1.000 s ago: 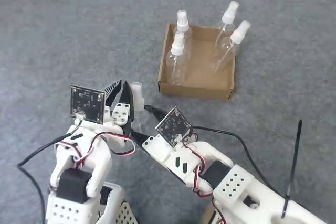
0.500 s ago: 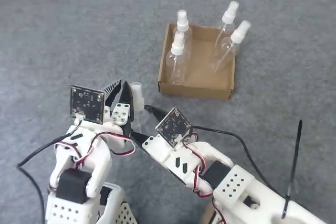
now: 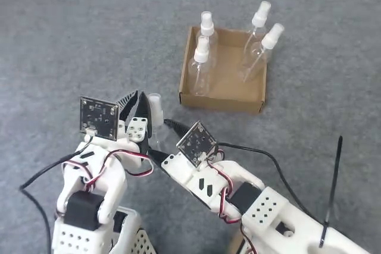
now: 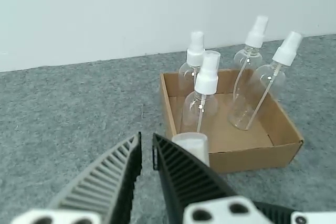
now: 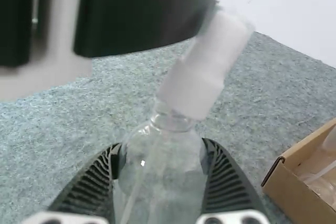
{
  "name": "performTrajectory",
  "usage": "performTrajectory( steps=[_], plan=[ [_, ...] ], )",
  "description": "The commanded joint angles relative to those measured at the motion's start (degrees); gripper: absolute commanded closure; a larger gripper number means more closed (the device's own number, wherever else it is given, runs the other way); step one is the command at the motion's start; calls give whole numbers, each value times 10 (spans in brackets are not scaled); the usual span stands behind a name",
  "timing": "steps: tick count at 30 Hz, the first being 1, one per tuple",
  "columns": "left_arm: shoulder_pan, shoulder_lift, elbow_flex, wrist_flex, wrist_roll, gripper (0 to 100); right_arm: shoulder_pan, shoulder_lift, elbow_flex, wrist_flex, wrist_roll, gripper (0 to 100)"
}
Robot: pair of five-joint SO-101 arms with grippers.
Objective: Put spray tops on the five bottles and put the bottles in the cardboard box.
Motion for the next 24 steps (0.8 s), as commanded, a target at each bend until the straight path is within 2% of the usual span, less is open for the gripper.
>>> performTrajectory(
  steps=[1, 16, 20, 24],
  plan=[
    [0, -4, -4, -11, -4, 967, 9, -25, -4, -10, -6, 992],
    [-3, -4, -5, -9, -4, 968, 9, -25, -4, -11, -6, 992],
    [-53, -3, -19, -7, -4, 970, 9, -25, -4, -12, -6, 992],
    [-76, 39, -94, 30, -9, 970, 9, -25, -4, -11, -6, 992]
  ],
)
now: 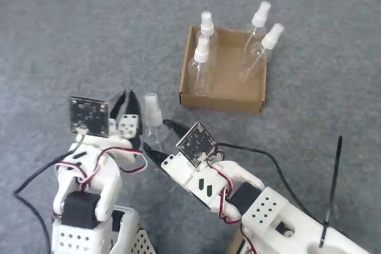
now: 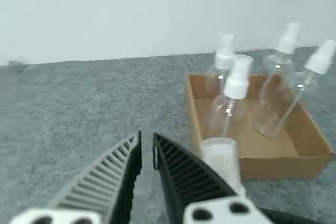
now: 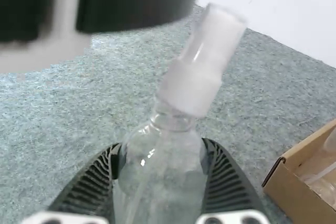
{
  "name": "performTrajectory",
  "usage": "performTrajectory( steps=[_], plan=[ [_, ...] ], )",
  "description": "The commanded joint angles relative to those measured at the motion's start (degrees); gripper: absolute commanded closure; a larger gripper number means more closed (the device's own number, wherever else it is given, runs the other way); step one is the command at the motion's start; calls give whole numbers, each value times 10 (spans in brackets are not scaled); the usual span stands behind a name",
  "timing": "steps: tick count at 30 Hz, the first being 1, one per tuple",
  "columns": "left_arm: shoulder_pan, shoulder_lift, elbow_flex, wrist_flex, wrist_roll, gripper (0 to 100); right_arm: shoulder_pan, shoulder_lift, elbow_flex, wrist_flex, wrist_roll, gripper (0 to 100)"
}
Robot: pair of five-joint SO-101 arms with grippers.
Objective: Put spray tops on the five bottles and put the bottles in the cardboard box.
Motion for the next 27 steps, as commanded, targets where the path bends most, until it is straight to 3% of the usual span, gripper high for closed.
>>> performTrajectory(
  steps=[1, 7, 10, 27],
  plan=[
    [-11, 62, -98, 27, -16, 970, 10, -25, -4, -11, -6, 992],
    [-6, 236, -255, 80, -24, 970, 10, -25, -4, -10, -6, 992],
    [-11, 283, -286, 67, -27, 969, 10, -25, -4, -10, -6, 992],
    [50, 409, -349, 98, -47, 966, 10, -25, -4, -10, -6, 992]
  ],
)
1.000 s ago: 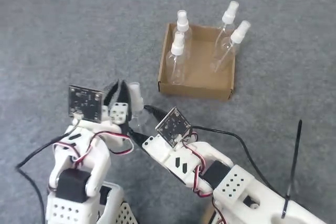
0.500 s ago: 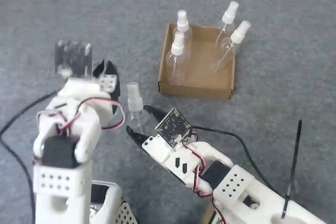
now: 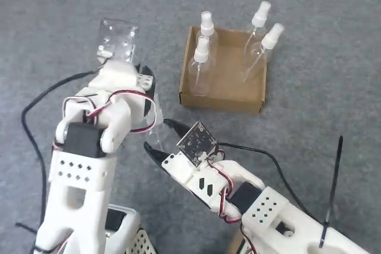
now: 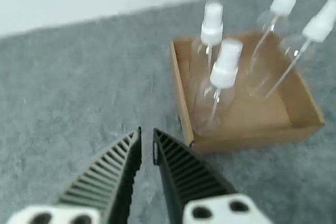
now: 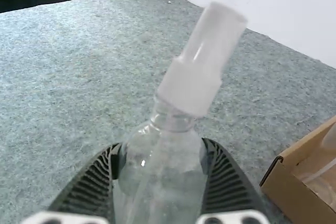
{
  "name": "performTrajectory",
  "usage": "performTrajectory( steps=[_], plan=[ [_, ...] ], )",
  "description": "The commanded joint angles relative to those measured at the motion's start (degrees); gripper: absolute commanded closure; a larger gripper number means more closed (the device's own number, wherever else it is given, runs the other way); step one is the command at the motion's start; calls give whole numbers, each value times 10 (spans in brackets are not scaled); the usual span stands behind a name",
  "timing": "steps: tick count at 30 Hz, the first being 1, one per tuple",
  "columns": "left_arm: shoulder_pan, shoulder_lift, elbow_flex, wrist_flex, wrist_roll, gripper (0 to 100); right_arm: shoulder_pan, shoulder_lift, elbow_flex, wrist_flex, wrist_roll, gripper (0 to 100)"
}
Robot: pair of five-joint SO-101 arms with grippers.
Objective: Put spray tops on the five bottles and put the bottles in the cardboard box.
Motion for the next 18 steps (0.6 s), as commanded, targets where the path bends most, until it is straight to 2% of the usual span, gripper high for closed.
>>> performTrajectory(
  steps=[1, 9, 18],
  plan=[
    [3, -2, -25, 16, -6, 966, 7, -25, -4, -10, -6, 992],
    [3, -3, -25, 93, -58, 966, 7, -25, -4, -10, -6, 992],
    [4, -3, -16, 109, -60, 966, 7, -25, -4, -10, -6, 992]
  ],
)
